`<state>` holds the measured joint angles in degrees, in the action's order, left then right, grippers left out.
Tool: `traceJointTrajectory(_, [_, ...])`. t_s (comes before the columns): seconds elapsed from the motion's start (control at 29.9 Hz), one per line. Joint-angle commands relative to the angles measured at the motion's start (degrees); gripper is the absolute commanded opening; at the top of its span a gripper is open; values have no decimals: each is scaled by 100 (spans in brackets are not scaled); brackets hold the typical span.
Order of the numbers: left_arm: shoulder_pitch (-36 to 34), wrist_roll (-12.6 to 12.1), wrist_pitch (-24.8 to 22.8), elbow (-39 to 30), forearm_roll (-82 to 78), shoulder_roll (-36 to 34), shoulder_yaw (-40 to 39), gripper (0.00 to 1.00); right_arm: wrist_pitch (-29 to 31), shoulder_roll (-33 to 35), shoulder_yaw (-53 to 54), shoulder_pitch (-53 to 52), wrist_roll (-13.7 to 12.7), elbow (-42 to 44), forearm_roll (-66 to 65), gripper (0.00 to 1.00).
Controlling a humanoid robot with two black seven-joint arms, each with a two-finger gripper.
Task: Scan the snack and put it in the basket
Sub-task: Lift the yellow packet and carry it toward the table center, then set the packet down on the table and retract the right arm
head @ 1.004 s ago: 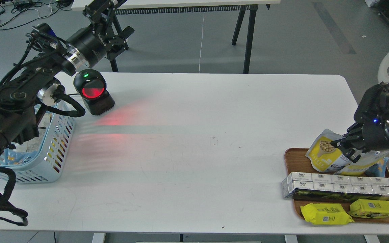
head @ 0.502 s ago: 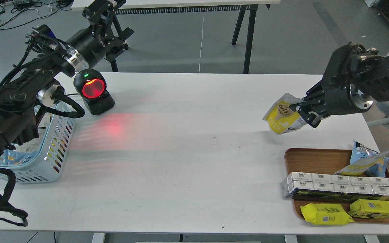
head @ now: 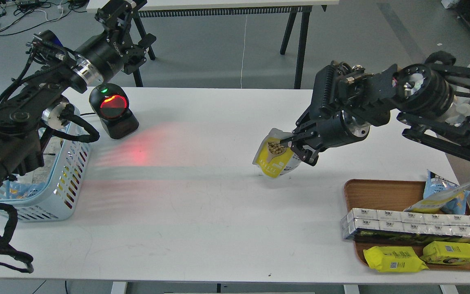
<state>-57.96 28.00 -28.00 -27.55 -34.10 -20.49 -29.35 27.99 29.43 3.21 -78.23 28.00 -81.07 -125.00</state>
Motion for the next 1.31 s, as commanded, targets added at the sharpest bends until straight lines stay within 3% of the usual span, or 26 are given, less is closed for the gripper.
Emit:
traceJointTrajectory(0.0, [4, 0, 0, 4, 0, 1, -1, 100, 1, -410, -22, -17, 0, 13, 0, 0])
traceJointTrajectory(0.33, [4, 0, 0, 4, 8, 9, -1, 100, 1, -1457, -241, -70, 0, 592, 0, 0])
traceJointTrajectory(0.64, [13, 0, 0, 92, 17, 1, -1, 100, 1, -1976, -286, -52, 0, 1005, 0, 1])
traceJointTrajectory(1.0, [13, 0, 0, 92, 17, 9, -1, 100, 1, -2046, -268, -43, 0, 1041, 0, 56])
traceJointTrajectory(1.21, [4, 0, 0, 92, 17, 9, -1, 100, 1, -2029, -67, -166, 0, 1067, 0, 70])
traceJointTrajectory(1.27, [4, 0, 0, 92, 17, 1, -1, 100, 1, -1994, 205, -236, -23, 1233, 0, 79])
